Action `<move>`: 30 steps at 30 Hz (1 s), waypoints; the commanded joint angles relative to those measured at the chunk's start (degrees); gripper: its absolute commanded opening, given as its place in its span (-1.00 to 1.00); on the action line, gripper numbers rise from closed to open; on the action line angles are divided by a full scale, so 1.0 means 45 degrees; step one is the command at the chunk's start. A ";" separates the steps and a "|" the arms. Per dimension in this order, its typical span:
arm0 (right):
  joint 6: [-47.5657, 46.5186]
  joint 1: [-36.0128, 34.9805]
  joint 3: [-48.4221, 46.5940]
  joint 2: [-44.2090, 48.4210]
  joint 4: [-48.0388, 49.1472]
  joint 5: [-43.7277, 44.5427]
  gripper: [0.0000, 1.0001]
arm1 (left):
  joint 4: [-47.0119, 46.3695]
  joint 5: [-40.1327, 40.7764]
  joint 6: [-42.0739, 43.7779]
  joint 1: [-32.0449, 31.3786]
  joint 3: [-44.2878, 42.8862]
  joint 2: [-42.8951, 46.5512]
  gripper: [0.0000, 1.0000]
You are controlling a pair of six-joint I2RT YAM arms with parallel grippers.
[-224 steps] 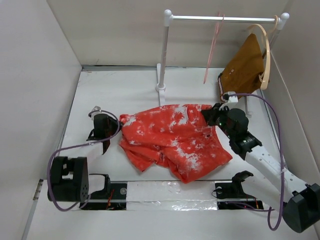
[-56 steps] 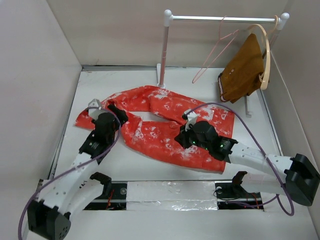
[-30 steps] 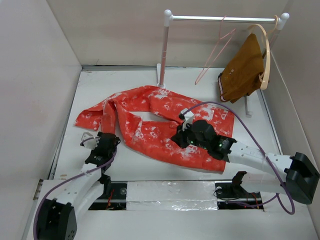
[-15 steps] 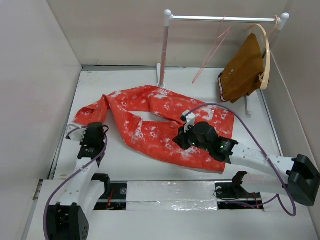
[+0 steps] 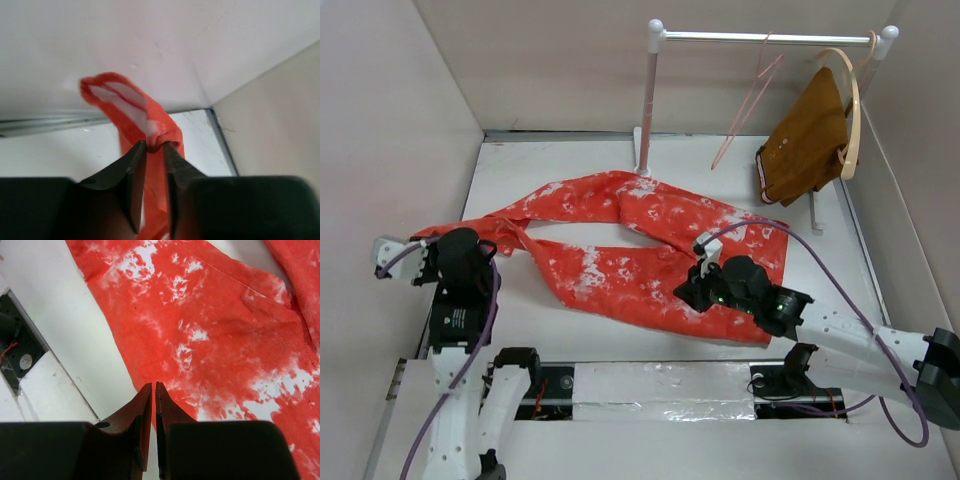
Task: Place the trousers on the hanger
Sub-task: Flatten out the trousers at the center of the board.
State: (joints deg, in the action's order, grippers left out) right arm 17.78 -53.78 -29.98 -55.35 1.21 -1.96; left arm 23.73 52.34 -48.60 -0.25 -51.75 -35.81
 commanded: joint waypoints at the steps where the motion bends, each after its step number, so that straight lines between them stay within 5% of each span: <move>1: 0.0111 -0.0139 0.0138 0.0309 0.0043 -0.0171 -0.73 | 0.1368 0.1924 0.1111 0.0075 0.0130 0.0885 -0.63; 3: 0.0150 -0.0139 0.0060 0.0231 0.0004 -0.0229 -0.71 | 0.1485 0.1827 0.0899 0.0075 0.0850 0.1744 -0.20; 6: 0.0131 -0.0139 -0.0115 -0.0023 -0.0035 -0.0249 -0.66 | 0.1602 0.1670 0.0605 0.0075 0.1361 0.2819 0.02; 11: 0.0053 -0.0139 -0.0427 -0.0977 0.0159 -0.0131 -0.33 | 0.1271 0.1496 0.1540 0.0075 0.0661 0.3408 0.02; 15: 0.0169 -0.0274 -0.1089 -0.2439 0.0764 -0.0483 -0.24 | 0.0062 -0.1134 0.2264 0.0075 0.1143 0.2940 -0.10; 21: -0.0297 -0.1173 -0.3043 -0.5699 0.0727 -0.0036 -0.48 | -0.2867 -0.7056 0.0490 0.0075 0.3215 -0.0200 -0.16; 26: -0.0514 -0.1780 -0.4315 -0.7872 0.0102 0.1409 -0.24 | -0.4841 -0.7159 -0.0622 -0.0081 0.3297 -0.3031 -0.04; 30: -0.0047 -0.1897 -0.4004 -0.8617 0.0218 0.1821 -0.21 | -0.5526 -0.7100 -0.0723 0.0582 0.2110 -0.4830 0.32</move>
State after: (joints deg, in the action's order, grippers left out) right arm 16.80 -61.67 -47.92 -93.14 1.45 2.31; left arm 6.74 21.30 -49.74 0.71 -36.88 -55.16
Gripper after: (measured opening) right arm 0.394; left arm 0.646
